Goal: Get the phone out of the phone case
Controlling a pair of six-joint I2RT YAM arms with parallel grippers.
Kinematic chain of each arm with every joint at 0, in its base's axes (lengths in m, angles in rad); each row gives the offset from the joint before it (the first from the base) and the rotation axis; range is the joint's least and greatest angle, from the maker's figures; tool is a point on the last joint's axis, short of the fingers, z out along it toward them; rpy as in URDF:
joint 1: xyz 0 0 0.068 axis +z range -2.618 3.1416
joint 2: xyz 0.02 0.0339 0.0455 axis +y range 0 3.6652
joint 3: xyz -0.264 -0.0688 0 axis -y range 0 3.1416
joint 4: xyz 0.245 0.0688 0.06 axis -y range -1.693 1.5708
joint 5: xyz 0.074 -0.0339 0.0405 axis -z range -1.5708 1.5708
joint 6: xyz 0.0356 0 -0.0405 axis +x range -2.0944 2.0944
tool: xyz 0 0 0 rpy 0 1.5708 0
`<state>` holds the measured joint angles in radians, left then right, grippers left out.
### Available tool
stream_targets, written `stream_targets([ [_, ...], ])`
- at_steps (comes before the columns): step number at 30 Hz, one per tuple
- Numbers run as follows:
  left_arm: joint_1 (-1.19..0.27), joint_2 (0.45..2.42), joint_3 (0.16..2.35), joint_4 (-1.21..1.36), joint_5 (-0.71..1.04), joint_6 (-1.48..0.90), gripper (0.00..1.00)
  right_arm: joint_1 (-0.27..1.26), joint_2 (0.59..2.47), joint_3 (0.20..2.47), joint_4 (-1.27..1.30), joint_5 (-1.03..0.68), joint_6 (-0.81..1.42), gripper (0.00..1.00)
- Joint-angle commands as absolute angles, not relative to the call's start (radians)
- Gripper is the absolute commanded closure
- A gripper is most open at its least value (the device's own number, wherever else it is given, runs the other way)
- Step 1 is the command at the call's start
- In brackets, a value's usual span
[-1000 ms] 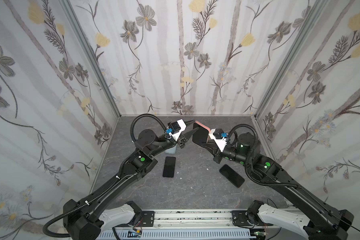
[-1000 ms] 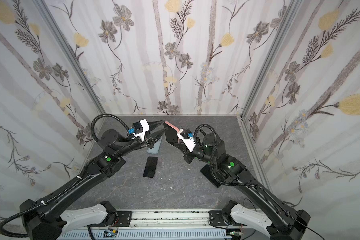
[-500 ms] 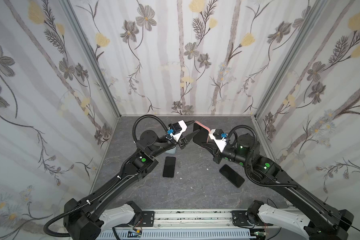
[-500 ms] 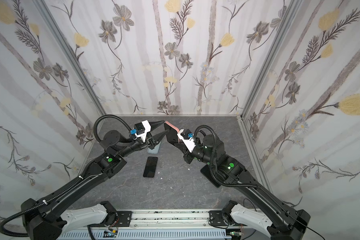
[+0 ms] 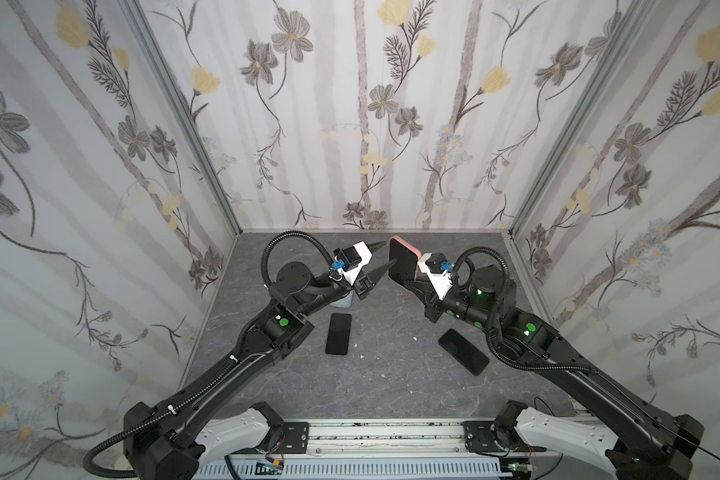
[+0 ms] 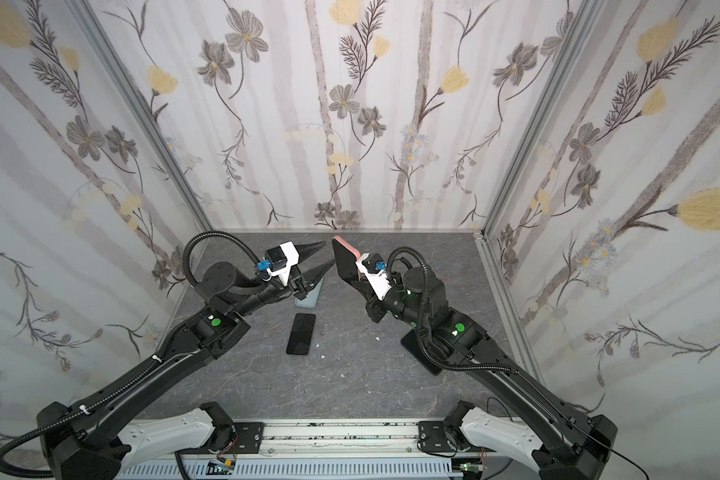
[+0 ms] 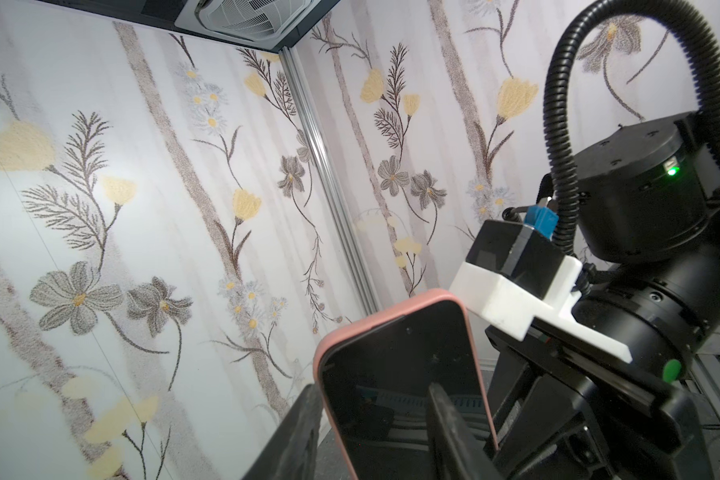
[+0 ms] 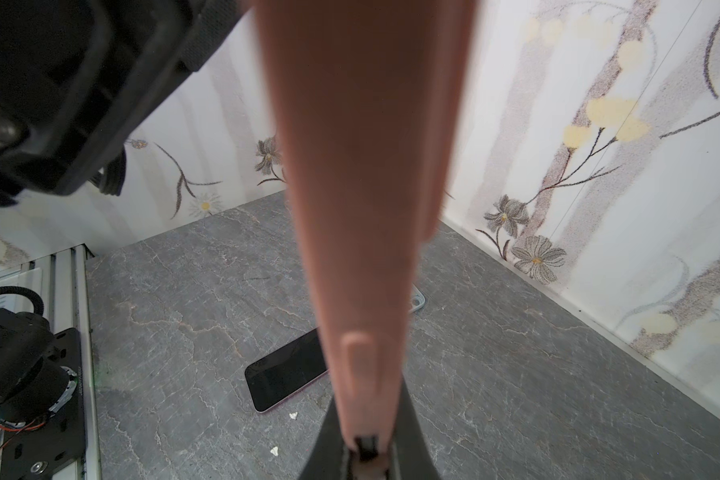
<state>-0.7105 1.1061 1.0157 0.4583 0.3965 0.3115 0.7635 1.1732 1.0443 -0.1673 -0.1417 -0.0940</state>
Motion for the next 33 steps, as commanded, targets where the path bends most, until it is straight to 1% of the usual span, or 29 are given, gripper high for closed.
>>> stream_targets([
  [1, -0.710, 1.104, 1.023, 0.471, 0.411, 0.313, 0.58, 0.765, 1.177, 1.058, -0.110, -0.188, -0.095, 1.00],
  [20, -0.710, 1.115, 1.026, 0.472, 0.413, 0.317, 0.60, 0.769, 1.200, 1.075, -0.138, -0.228, -0.112, 1.00],
  [29, -0.711, 1.110, 1.025, 0.471, 0.361, 0.328, 0.60, 0.770, 1.183, 1.058, -0.127, -0.166, -0.108, 1.00],
  [33, -0.710, 1.111, 1.023, 0.471, 0.352, 0.331, 0.60, 0.770, 1.183, 1.060, -0.124, -0.171, -0.108, 1.00],
])
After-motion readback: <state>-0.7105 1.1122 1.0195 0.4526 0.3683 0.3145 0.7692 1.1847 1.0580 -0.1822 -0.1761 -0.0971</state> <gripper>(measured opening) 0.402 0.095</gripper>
